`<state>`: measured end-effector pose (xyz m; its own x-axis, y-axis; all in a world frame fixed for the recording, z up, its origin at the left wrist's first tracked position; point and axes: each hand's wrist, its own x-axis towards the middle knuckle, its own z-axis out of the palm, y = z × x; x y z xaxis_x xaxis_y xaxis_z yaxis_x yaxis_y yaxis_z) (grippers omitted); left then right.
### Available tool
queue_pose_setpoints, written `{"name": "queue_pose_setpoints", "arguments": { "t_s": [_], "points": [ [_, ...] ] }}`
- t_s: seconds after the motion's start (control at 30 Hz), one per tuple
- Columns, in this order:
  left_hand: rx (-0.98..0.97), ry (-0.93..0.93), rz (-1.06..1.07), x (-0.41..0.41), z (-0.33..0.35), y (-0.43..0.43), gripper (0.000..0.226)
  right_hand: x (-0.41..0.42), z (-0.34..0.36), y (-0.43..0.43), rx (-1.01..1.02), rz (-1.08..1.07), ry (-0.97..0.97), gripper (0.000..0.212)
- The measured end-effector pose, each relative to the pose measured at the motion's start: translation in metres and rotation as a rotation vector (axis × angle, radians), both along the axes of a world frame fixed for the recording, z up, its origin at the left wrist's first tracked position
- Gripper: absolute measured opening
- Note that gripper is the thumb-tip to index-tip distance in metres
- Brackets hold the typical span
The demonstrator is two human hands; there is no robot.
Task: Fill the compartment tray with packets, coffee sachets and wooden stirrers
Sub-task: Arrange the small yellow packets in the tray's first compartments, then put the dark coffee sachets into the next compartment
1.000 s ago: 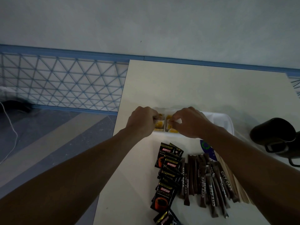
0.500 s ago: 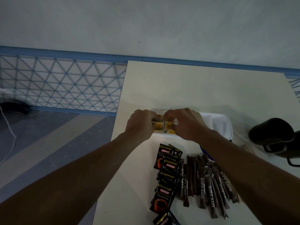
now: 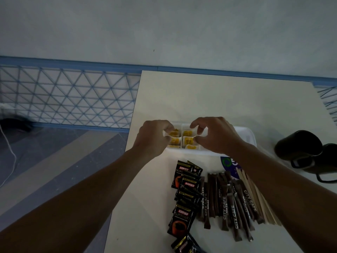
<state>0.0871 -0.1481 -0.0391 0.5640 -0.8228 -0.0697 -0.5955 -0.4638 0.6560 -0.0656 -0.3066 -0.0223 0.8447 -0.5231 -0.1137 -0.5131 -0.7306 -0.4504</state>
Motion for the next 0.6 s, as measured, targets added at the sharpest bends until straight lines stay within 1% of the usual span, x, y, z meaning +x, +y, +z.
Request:
{"name": "queue_pose_setpoints", "arguments": {
  "t_s": [0.13, 0.23, 0.33, 0.43, 0.6],
  "points": [
    [-0.053, -0.024, 0.027, -0.004, 0.010, 0.008, 0.025, -0.008, 0.005, 0.001, -0.012, -0.006, -0.026, 0.032],
    [-0.046, -0.020, 0.058, -0.013, 0.018, 0.015, 0.016, -0.016, 0.010, 0.007, -0.004, -0.029, -0.035, 0.030],
    [0.045, 0.065, 0.029, -0.027, 0.021, 0.027, 0.011, -0.029, 0.012, 0.020, -0.002, -0.064, -0.058, 0.027],
    [0.151, 0.135, -0.047, -0.045, 0.019, 0.042, 0.013, -0.045, 0.014, 0.040, 0.006, -0.070, -0.059, 0.026],
    [0.297, 0.213, -0.108, -0.077, 0.007, 0.066, 0.018, -0.076, 0.008, 0.074, 0.112, -0.045, -0.040, 0.026]
  ]
}}
